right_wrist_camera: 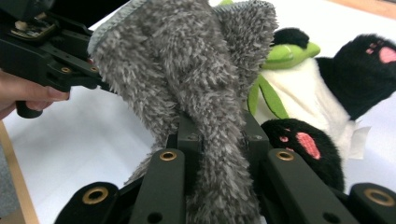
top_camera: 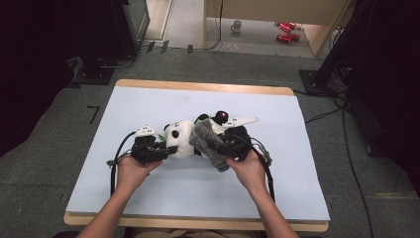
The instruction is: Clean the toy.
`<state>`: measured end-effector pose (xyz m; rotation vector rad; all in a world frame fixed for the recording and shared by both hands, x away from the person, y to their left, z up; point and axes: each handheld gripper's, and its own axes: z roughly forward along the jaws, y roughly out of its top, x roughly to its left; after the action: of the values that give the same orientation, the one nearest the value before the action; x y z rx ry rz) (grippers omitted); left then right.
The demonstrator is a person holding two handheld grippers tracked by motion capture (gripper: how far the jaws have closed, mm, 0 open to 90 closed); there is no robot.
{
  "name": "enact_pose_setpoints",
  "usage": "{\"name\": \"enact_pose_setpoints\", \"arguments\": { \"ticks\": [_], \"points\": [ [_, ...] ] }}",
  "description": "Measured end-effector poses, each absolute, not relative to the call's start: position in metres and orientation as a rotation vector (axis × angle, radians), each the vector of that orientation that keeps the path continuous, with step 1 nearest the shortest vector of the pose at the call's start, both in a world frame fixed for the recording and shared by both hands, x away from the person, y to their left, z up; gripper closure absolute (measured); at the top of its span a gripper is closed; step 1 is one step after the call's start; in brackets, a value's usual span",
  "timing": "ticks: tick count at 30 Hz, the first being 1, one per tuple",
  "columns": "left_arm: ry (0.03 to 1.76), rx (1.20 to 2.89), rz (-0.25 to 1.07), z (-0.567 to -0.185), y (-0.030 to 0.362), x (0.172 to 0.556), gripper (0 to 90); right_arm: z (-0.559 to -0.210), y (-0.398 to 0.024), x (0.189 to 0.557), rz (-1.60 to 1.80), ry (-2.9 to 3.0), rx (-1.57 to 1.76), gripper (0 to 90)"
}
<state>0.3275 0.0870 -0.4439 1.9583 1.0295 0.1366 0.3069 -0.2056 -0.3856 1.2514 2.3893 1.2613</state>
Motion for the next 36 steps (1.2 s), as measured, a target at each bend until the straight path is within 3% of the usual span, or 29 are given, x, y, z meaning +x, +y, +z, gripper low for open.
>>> {"name": "enact_pose_setpoints", "arguments": {
  "ticks": [4, 12, 18, 31, 33, 36],
  "points": [
    [0.994, 1.949, 0.149, -0.444, 0.088, 0.327, 55.9, -0.391, -0.208, 0.311, 1.258, 2.370, 1.261, 76.3],
    [0.909, 1.912, 0.166, -0.440, 0.106, 0.329, 37.1, -0.397, -0.214, 0.321, 1.246, 2.338, 1.284, 76.3],
    [0.838, 1.907, 0.120, -0.444, 0.112, 0.335, 29.8, -0.393, -0.219, 0.334, 1.280, 2.331, 1.324, 76.2],
    [0.767, 1.903, 0.198, -0.456, 0.096, 0.367, 19.5, -0.383, -0.212, 0.360, 1.246, 2.339, 1.340, 76.0],
    [0.780, 1.890, 0.206, -0.459, 0.095, 0.370, 23.3, -0.382, -0.211, 0.362, 1.246, 2.338, 1.337, 75.9],
    [0.843, 1.878, 0.177, -0.462, 0.094, 0.370, 40.3, -0.379, -0.211, 0.361, 1.269, 2.331, 1.344, 75.8]
  ]
}}
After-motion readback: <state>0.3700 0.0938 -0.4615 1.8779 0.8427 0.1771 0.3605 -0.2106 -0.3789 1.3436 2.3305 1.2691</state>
